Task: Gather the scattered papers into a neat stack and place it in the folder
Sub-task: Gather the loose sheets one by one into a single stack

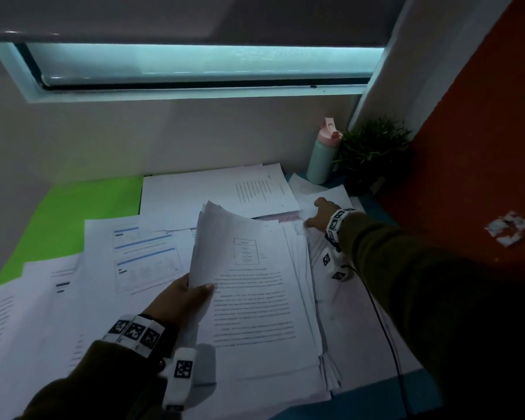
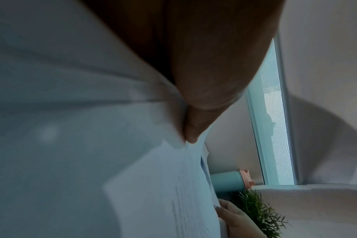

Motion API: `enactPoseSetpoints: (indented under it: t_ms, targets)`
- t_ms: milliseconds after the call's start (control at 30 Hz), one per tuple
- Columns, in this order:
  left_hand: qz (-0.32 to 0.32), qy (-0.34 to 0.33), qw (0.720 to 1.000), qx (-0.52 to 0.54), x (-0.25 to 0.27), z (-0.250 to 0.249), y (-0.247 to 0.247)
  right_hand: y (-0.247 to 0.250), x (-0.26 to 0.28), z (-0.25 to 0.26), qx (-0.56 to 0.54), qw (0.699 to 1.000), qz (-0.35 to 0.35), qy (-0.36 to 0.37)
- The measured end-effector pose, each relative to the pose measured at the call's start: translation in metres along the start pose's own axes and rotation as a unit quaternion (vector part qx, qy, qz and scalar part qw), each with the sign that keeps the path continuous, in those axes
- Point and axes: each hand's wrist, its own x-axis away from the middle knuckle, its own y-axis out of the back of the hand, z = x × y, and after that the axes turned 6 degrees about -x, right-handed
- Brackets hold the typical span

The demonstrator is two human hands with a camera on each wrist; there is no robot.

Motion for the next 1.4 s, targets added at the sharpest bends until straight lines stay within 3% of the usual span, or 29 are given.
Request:
enactPoseSetpoints:
  t_ms: [167,300,467,733,867,1133,1300,1400]
  targets:
    - [0.005,0.004,1.000,-0.008,0.000,0.000,0.000,0.019,0.007,-0.020,0.005,0.999,0.034,0.005]
    - [0.005,-0.002,1.000,-0.010,0.002,-0.004,-0.001,0.032,0.018,-0.055,-0.026,0.999,-0.013,-0.031]
    - [-0.001,0.009,1.000,-0.012,0.003,-0.004,0.000,0.033,0.016,-0.077,-0.034,0.997,-0.021,-0.067]
    - [0.021,0.007,0.999,-0.026,0.003,-0.001,0.003,0.054,0.002,-0.029,0.191,0.979,-0.064,0.010]
    - [0.030,0.001,0.999,-0.025,0.004,-0.005,0.003,0.050,-0.014,0.001,0.256,0.964,-0.033,0.061]
    - [0.033,0.012,0.999,-0.036,0.005,-0.010,0.004,0.035,-0.049,0.036,0.265,0.951,-0.030,0.157]
    - [0.028,0.007,0.997,-0.067,0.002,-0.009,0.005,0.030,-0.060,0.056,0.208,0.972,0.024,0.103]
    - [0.032,0.006,0.996,-0.077,0.002,-0.009,0.005,0.027,-0.068,0.055,0.209,0.971,0.033,0.112]
